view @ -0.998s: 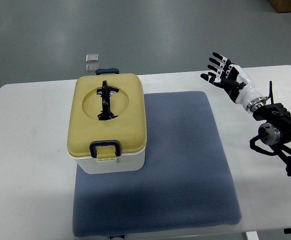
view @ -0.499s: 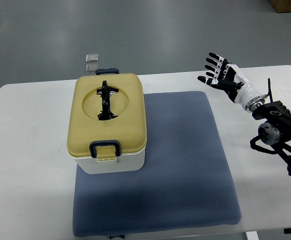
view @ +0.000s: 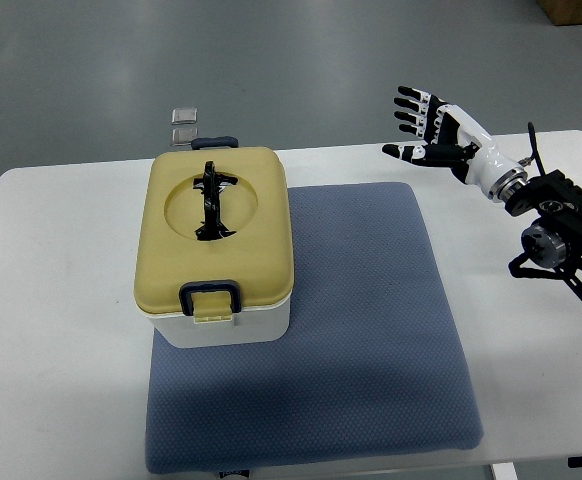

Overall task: Open white storage box with right hand
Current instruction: 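Move the right hand over the yellow lid toward its black handle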

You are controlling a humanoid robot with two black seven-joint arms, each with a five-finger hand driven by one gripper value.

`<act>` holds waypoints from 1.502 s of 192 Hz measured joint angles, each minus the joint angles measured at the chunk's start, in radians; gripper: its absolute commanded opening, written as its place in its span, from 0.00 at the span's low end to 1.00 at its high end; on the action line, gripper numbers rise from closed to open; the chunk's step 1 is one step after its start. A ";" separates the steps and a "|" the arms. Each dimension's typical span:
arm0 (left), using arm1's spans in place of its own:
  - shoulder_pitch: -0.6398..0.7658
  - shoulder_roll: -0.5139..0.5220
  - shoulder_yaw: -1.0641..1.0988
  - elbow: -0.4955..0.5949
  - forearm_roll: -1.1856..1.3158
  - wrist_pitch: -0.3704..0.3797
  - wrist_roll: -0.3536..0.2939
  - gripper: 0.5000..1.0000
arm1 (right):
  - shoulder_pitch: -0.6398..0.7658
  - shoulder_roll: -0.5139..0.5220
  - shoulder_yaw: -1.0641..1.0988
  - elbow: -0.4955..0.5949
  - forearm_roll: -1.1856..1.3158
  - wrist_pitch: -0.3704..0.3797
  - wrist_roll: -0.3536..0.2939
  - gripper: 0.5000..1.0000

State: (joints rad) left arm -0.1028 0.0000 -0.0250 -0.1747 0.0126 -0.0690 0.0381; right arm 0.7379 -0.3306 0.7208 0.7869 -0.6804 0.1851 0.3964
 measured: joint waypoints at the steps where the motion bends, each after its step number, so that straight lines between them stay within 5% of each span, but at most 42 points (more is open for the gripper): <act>1: 0.000 0.000 0.000 0.000 0.000 0.000 0.000 1.00 | 0.001 -0.001 0.000 0.000 -0.004 0.002 0.000 0.84; 103: 0.000 0.000 -0.001 0.000 0.000 0.000 0.000 1.00 | 0.327 -0.054 -0.058 0.032 -0.558 0.270 0.011 0.84; 173: 0.000 0.000 -0.001 0.004 0.000 0.000 0.000 1.00 | 0.583 0.039 -0.348 0.100 -0.708 0.288 0.029 0.83; 289: 0.000 0.000 -0.001 0.009 0.000 0.000 0.000 1.00 | 0.779 0.159 -0.522 0.102 -0.830 0.286 0.116 0.81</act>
State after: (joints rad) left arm -0.1028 0.0000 -0.0261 -0.1662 0.0122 -0.0690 0.0382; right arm 1.5166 -0.1713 0.1983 0.8892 -1.5106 0.4713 0.5126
